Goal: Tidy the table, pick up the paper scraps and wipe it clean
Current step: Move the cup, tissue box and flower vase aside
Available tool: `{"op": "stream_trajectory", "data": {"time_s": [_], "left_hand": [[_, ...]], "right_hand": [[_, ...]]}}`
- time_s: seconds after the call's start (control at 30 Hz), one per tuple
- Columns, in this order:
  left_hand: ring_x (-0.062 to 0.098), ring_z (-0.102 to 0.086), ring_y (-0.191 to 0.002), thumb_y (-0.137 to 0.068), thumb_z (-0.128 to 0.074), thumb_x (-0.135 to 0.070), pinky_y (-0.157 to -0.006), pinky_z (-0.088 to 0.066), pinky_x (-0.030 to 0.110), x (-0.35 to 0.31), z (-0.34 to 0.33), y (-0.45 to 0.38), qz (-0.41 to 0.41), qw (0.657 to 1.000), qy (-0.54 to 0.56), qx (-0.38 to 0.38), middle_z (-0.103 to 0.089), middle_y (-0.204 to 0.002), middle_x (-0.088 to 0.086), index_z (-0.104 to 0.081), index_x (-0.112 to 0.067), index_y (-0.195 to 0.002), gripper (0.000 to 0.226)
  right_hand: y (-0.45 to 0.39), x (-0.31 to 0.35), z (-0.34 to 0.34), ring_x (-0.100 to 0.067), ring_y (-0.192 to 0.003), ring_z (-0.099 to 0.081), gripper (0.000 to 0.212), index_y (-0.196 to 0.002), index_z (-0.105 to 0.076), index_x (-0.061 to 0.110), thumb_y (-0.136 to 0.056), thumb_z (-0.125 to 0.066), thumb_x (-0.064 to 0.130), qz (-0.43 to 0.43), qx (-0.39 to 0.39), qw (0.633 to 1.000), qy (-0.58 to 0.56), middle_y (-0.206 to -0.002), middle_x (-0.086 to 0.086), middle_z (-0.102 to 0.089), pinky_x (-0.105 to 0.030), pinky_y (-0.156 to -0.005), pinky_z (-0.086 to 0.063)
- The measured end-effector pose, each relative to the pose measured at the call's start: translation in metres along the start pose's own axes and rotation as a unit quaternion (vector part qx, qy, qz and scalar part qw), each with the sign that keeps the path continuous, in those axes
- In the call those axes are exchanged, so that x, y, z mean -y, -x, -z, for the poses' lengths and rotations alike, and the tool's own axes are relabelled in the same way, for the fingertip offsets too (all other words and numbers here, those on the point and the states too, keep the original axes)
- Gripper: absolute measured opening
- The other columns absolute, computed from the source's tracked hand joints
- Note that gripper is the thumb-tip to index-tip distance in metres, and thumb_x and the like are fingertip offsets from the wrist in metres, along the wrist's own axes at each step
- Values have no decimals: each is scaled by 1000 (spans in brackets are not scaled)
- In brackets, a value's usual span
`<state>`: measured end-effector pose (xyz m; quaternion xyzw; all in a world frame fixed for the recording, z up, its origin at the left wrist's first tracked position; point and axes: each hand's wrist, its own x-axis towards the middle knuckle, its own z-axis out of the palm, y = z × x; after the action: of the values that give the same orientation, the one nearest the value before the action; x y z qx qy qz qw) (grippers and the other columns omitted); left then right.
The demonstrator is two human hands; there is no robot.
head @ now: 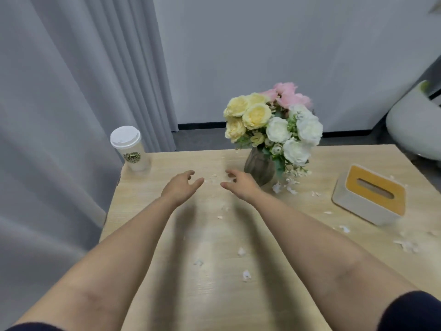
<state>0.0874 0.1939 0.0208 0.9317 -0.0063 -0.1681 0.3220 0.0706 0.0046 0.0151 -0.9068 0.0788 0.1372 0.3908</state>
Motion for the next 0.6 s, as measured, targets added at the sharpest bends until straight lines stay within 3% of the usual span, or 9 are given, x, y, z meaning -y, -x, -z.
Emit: {"op": "stream_trajectory", "data": {"time_s": [0.13, 0.27, 0.4, 0.6], "left_hand": [[25, -47, -126, -92, -49, -50, -101, -37, 34, -52, -45, 8, -48, 997, -36, 41, -49, -140, 8, -42, -17, -140, 59], [24, -46, -127, -92, -49, -47, -101, -39, 33, -109, -92, 18, -98, 991, -45, 78, -48, -141, 6, -42, -16, -140, 58], [24, -44, -130, -93, -49, -46, -103, -35, 30, -162, -144, 31, -132, 983, -57, 118, -46, -143, 6, -39, -15, -142, 59], [25, -45, -129, -93, -51, -43, -103, -35, 30, -234, -221, 38, -129, 977, -48, 163, -44, -142, 12, -36, -15, -143, 60]], "right_hand": [[28, -54, 46, -25, -124, -50, 57, -138, -44, 14, -86, -63, 31, -32, -32, 999, 26, -136, -8, -53, -35, -104, -40], [60, -112, 92, -30, -114, -55, 48, -127, -54, 10, -86, -63, 33, -64, -81, 994, 26, -122, -13, -61, -38, -94, -45], [91, -170, 136, -26, -123, -49, 52, -136, -46, 15, -89, -60, 33, -96, -107, 988, 50, -135, -8, -53, -35, -99, -41], [118, -252, 198, -26, -124, -48, 51, -136, -46, 16, -89, -59, 32, -151, -161, 974, 48, -135, -7, -53, -36, -96, -42]]}}
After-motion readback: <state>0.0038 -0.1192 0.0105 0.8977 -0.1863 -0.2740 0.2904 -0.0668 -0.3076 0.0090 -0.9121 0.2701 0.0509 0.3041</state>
